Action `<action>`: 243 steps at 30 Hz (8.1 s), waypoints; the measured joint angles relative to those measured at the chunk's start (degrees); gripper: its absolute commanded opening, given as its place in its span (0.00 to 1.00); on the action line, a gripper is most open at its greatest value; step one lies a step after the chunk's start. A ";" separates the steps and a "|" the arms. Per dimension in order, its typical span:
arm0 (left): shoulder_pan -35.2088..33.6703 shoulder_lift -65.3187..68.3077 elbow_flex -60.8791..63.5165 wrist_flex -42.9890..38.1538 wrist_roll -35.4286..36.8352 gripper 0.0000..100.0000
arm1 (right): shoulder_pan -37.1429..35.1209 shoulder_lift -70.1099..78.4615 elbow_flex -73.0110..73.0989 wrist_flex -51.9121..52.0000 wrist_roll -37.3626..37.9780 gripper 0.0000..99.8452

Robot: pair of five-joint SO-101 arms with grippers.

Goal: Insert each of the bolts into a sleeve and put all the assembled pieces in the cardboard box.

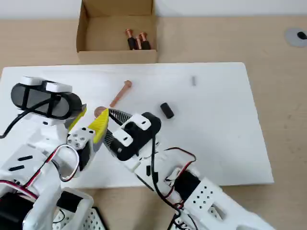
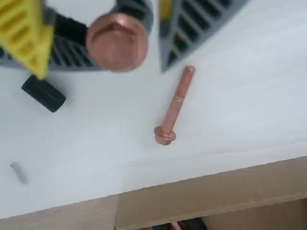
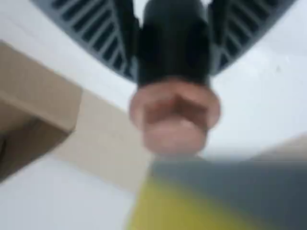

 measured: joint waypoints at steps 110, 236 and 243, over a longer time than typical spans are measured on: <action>-29.36 -4.66 5.80 14.95 -10.20 0.18 | 30.86 148.75 -170.46 42.90 -1.93 0.27; -4.13 123.60 -87.30 13.54 -18.90 0.01 | 43.25 4.92 -79.12 101.27 3.43 0.27; -4.13 121.32 -104.26 21.89 -16.44 0.01 | 43.25 4.92 -73.58 97.32 3.43 0.27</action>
